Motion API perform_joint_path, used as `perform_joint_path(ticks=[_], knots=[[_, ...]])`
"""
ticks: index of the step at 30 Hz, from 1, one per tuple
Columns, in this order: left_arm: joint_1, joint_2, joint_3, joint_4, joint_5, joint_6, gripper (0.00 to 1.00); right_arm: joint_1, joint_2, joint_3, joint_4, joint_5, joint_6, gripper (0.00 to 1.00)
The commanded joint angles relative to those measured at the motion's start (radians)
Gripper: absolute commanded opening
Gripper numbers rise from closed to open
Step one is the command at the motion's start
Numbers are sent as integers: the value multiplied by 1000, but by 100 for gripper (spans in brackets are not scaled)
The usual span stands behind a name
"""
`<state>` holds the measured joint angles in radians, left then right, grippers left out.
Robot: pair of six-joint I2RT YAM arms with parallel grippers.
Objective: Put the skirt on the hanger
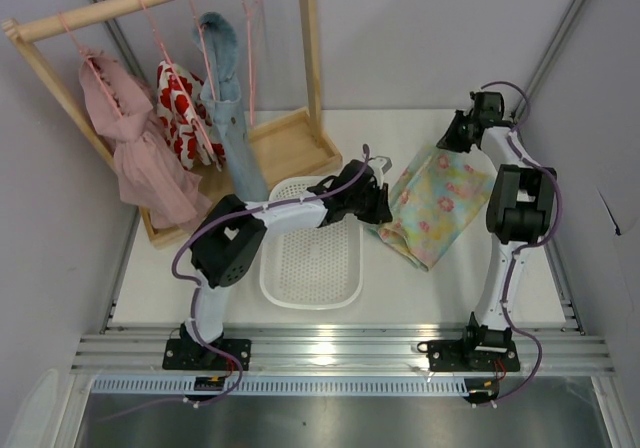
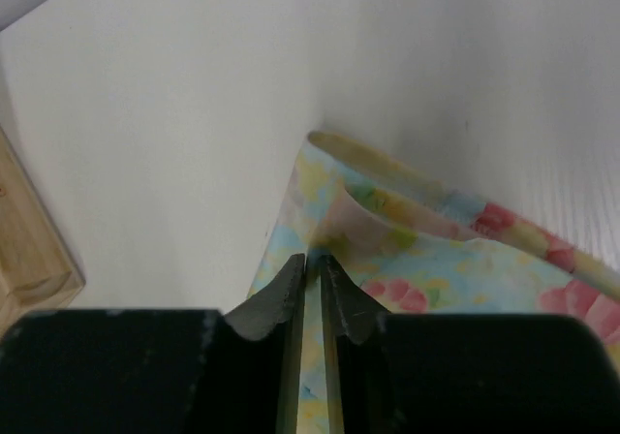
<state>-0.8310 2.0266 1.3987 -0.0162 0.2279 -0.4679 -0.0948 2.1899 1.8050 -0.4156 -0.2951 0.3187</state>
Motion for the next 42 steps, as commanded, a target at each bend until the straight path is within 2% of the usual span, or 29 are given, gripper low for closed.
perform_joint_path(ticks=[1,2,4,6,9,12,15,18,19,20,23,25,26,27,29,32,36,40,42], knots=[[7,20,69,-82,-4,14,30,-2,60,114,88,-7,-33,20],[7,20,77,-99,-5,18,41,0,65,141,77,-13,-35,44],[13,12,110,-119,-21,34,60,1,57,154,69,-25,-40,64],[13,8,134,-155,-28,52,61,1,18,154,69,-30,-46,78],[13,-14,195,-198,-47,78,64,0,-64,152,43,-30,-56,85],[9,-45,259,-220,-47,109,65,0,-159,126,5,-10,-56,86],[-32,-77,287,-235,-68,140,65,-8,-267,18,-8,68,-41,84],[-83,-91,284,-243,-119,170,63,-45,-352,-180,27,85,5,78],[-115,-89,284,-246,-130,161,59,-57,-405,-235,65,76,22,75],[-128,-83,286,-251,-139,147,53,-71,-430,-354,93,61,48,72],[-151,-43,264,-216,-133,29,30,-121,-493,-549,187,77,91,56],[-154,-13,226,-171,-108,-73,14,-146,-501,-611,236,83,97,47],[-154,-2,220,-134,-105,-98,8,-152,-496,-630,245,85,95,37],[-155,16,218,-119,-107,-122,1,-155,-490,-648,251,91,91,33],[-160,37,198,-87,-124,-176,0,-155,-466,-657,267,99,82,22],[-165,73,177,-77,-156,-254,0,-155,-435,-662,297,100,83,17],[-154,112,121,-60,-182,-350,0,-155,-380,-664,311,131,94,1],[-131,164,143,-77,-209,-393,0,-174,-371,-709,279,197,97,0],[-119,196,207,-106,-255,-390,0,-200,-403,-755,303,197,106,0]])
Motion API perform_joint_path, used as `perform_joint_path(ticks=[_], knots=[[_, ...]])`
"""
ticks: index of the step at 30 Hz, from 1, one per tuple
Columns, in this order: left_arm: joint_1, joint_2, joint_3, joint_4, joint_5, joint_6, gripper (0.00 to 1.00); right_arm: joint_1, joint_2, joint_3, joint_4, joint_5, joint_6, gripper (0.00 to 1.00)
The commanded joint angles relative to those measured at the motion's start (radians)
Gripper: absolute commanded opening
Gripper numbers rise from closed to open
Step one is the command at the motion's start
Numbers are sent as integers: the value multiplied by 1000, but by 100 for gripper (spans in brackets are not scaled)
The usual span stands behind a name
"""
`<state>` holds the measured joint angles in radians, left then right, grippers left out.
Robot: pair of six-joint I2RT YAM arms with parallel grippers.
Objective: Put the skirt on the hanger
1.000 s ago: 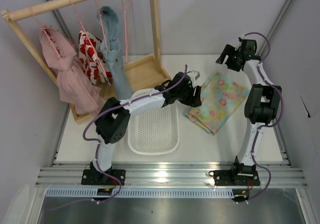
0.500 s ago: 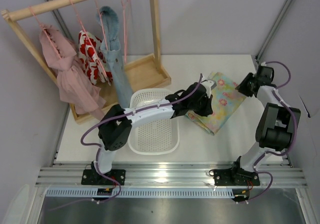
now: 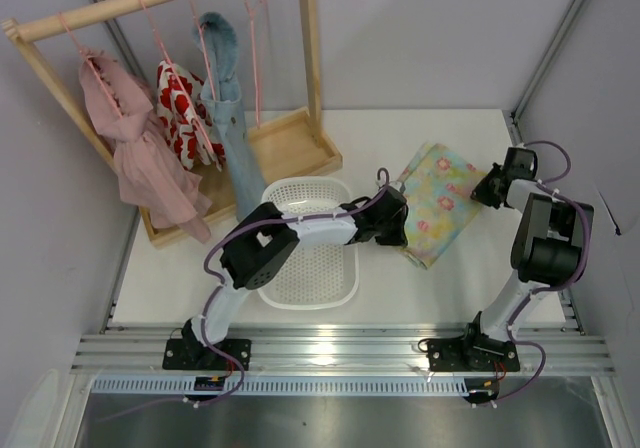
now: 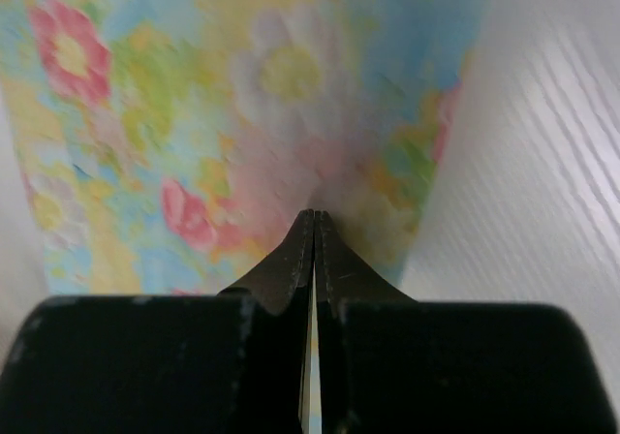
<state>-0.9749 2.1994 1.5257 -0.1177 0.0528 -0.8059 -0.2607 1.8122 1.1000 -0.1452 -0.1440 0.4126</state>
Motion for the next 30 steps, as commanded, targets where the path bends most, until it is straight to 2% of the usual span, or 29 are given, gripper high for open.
perform_joint_path(ticks=[1,6,12,17,21,23,25,30], knots=[[28,37,120,-58,-99,-50,0,-44,-40,-75,42,44,18,0],[71,92,197,-161,-140,-24,0,-74,-137,-221,32,127,48,0],[133,129,280,-253,-97,152,0,-74,-261,-391,4,230,113,0],[133,146,404,-355,-180,269,0,-89,-498,-436,-34,256,149,0],[134,135,465,-415,-156,333,0,-91,-603,-388,-37,180,147,0],[130,79,456,-402,-81,352,0,-91,-613,-333,-7,36,86,1],[124,12,421,-366,-10,367,0,-83,-590,-267,5,-73,48,1],[65,-46,415,-352,4,375,0,-48,-440,-194,59,-118,0,1]])
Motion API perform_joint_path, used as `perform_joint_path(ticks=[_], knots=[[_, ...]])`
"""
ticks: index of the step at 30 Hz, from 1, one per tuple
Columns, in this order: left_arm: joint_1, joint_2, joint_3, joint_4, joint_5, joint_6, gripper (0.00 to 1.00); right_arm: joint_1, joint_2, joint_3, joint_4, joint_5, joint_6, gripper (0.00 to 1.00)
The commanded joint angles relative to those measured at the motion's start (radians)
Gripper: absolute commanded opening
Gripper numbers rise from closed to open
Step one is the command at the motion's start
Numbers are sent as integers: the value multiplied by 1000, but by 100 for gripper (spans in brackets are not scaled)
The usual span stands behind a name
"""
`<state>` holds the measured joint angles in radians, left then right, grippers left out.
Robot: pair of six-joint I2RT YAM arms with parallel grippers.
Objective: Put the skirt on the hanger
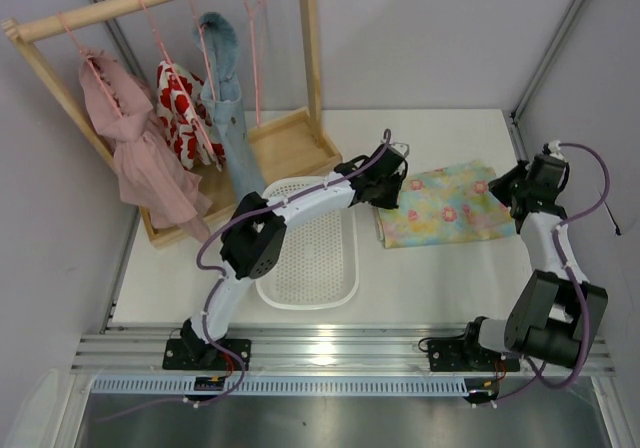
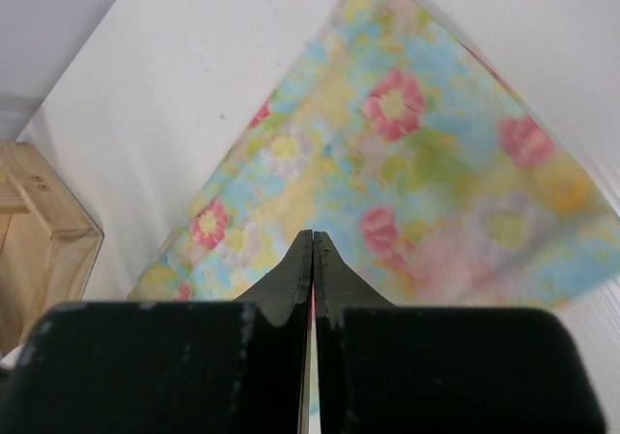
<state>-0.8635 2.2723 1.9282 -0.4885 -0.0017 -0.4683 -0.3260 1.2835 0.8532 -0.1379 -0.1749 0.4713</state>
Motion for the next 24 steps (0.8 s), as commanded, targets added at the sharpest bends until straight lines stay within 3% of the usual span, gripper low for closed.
perform_joint_path(ticks=[1,14,24], knots=[[-55,-117,11,24,57,36,0,18,117,66,57,-83,-57,0],[-75,-10,-87,5,6,-50,0,13,591,377,54,-46,-68,0],[-40,33,-84,-62,-52,-4,0,4,758,491,17,35,-123,0]])
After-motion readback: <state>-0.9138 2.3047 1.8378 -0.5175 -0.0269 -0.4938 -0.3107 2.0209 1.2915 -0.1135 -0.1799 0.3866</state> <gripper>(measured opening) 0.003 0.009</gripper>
